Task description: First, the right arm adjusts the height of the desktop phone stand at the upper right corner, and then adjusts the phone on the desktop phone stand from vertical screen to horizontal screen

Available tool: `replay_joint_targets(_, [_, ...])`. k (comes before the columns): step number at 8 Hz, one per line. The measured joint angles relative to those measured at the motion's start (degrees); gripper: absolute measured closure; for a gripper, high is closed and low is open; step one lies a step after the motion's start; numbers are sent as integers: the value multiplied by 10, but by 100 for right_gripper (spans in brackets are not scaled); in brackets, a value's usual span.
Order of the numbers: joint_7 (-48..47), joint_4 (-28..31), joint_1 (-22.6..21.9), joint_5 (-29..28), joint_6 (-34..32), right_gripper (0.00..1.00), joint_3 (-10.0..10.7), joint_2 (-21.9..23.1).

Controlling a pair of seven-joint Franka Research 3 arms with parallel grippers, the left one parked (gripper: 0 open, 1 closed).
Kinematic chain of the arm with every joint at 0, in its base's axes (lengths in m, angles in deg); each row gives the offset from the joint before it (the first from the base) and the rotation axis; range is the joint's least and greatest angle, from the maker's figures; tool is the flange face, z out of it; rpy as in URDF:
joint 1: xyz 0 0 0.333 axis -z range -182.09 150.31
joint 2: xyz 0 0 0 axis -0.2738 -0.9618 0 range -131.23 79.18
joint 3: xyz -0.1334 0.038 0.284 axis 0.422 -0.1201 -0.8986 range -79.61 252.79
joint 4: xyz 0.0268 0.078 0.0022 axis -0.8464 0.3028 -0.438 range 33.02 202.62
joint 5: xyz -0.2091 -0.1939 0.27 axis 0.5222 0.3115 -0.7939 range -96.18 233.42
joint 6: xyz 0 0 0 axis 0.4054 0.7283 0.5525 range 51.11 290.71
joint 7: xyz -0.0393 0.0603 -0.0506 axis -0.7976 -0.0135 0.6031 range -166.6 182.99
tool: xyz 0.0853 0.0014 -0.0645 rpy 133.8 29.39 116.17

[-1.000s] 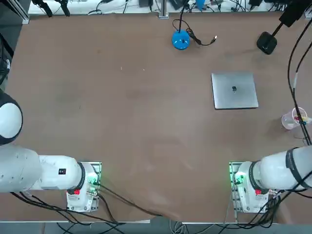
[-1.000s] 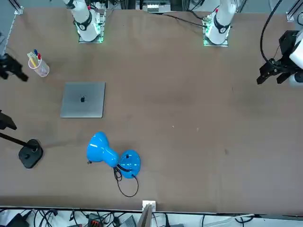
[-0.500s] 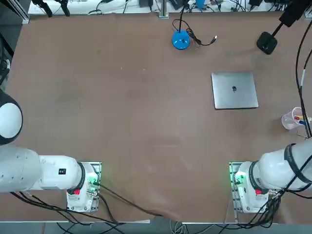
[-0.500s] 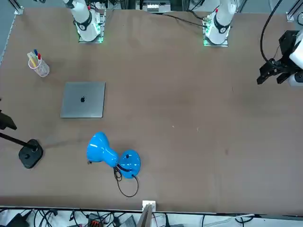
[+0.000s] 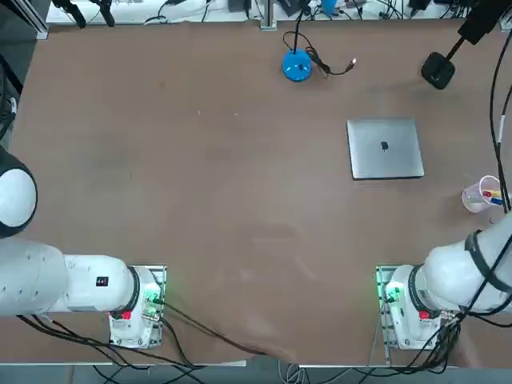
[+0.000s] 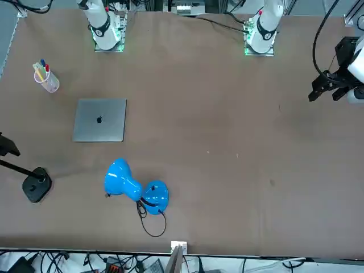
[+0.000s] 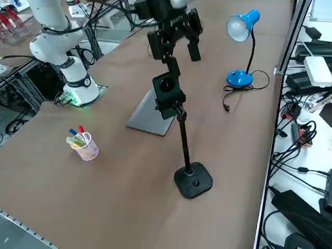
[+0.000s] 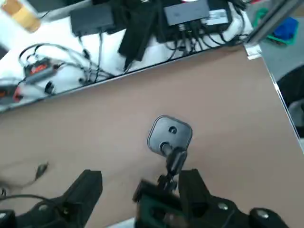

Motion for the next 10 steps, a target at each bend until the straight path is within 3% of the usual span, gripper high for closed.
replay_joint_targets(3, [-80,-19,10,-1,27,11,0,-44])
replay_joint_targets(4, [-88,-22,14,-1,29,31,0,-51])
replay_joint_targets(10, [-90,-23,37,-1,-30,32,0,-60])
